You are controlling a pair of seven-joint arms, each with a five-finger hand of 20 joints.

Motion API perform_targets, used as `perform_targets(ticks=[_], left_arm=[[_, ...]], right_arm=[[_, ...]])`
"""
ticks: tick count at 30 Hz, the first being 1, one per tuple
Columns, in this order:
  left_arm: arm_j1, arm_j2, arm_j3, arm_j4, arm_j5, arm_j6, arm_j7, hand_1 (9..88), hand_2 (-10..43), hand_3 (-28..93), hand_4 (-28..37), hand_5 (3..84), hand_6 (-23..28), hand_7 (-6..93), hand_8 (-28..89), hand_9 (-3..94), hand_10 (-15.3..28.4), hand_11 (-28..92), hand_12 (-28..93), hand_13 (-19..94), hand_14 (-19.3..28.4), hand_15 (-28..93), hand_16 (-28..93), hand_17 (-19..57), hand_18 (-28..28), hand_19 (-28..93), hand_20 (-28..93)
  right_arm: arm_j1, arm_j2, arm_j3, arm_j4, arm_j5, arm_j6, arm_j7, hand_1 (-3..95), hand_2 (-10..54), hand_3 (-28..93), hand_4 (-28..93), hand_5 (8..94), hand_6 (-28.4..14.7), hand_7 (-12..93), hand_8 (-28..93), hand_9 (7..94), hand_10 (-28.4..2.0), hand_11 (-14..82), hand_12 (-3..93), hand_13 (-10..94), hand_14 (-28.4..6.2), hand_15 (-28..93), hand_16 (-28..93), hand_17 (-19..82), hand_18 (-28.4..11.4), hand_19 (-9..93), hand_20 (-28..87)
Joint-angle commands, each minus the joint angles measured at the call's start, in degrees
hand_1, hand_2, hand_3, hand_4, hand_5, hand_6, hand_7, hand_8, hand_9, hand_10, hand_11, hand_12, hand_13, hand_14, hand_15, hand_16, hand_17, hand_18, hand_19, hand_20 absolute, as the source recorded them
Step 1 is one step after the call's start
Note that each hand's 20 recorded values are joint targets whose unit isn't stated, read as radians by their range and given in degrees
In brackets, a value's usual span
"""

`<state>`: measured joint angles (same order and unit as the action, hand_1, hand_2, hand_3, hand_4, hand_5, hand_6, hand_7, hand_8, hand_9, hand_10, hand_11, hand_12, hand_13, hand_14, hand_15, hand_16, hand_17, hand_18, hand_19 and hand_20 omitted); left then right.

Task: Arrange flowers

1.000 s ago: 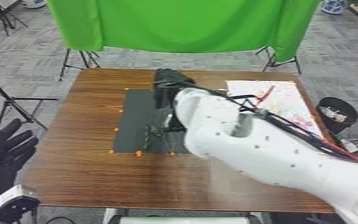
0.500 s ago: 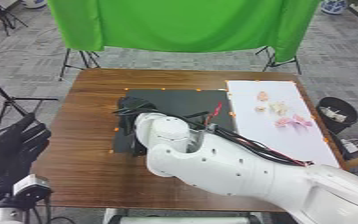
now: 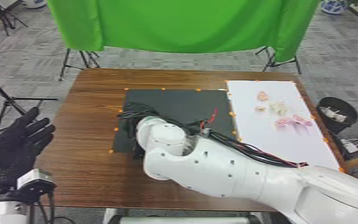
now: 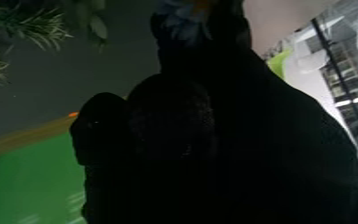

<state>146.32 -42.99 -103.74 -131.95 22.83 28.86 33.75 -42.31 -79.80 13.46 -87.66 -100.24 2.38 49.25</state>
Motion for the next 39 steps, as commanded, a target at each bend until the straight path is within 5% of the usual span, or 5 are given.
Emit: perform_targets(ticks=[1, 10, 23, 35, 39], left_arm=[[5.11, 1.46, -3.35, -0.56, -0.76, -0.85, -0.32, 30.2, 7.1, 65, -20.7, 38.6, 10.2, 9.7, -8, 31.7, 18.8, 28, 11, 17, 23.6, 48, -11, -10.0, 20.4, 42, 8], [5.3, 2.57, -4.2, -0.51, -0.86, -1.66, -0.79, 30.3, 7.1, 65, -20.5, 38.6, 10.2, 9.8, -8, 31.9, 18.9, 29, 11, 17, 23.5, 48, -11, -10.0, 20.5, 42, 8], [4.26, 1.14, -4.13, -0.17, 0.39, -2.83, -2.4, 30.3, 7.2, 65, -20.6, 38.6, 10.2, 9.8, -8, 31.8, 18.9, 29, 11, 17, 23.5, 48, -11, -10.0, 20.5, 43, 8], [4.13, 2.99, -3.23, -0.08, -1.25, -1.39, -0.43, 30.3, 7.1, 66, -20.6, 38.6, 10.2, 10.0, -8, 31.8, 18.8, 29, 11, 17, 23.5, 48, -11, -9.6, 20.6, 43, 8], [4.36, 2.99, -2.96, -0.11, -1.43, -1.34, -0.1, 30.4, 7.1, 66, -20.7, 38.6, 10.2, 10.0, -8, 31.8, 18.9, 29, 11, 17, 23.5, 48, -11, -9.6, 20.7, 43, 8]], right_arm=[[3.06, -2.34, -0.8, 0.43, 1.86, 1.92, 1.53, 59.5, -9.5, 72, -26, 72.1, -1.6, 32, 8, 87.6, -7.4, 11.9, 33.8, 85, -1.1, 68, 17, 60, -11.8, 93, 33], [3.19, -2.94, -0.84, 0.4, -0.49, -2.83, 2.91, 57.1, -9.5, 71, -26, 70.5, -2.3, 31, 7, 87.3, -8.9, 10.1, 32.0, 85, -1.9, 67, 16, 60, -12.2, 93, 33], [1.7, -1.05, -0.85, -0.15, -3.28, -7.52, 4.37, 55.2, -9.5, 70, -25, 69.8, -3.1, 29, 6, 85.6, -9.9, 10.2, 30.7, 84, -2.5, 67, 16, 59, -13.2, 93, 32], [1.56, -1.15, -0.01, -0.2, -3.91, -11.09, 5.37, 46.6, -9.5, 71, -23, 67.2, -4.0, 21, 4, 80.4, -15.4, 21.8, 16.3, 84, -4.1, 66, 16, 59, -15.0, 93, 32], [1.52, -1.0, 0.06, -0.67, -3.92, -10.67, 5.32, 43.3, -9.5, 74, -23, 64.7, -3.9, 20, -10, 79.2, -16.0, 21.8, 15.5, 83, -4.3, 66, 16, 59, -15.1, 93, 31]])
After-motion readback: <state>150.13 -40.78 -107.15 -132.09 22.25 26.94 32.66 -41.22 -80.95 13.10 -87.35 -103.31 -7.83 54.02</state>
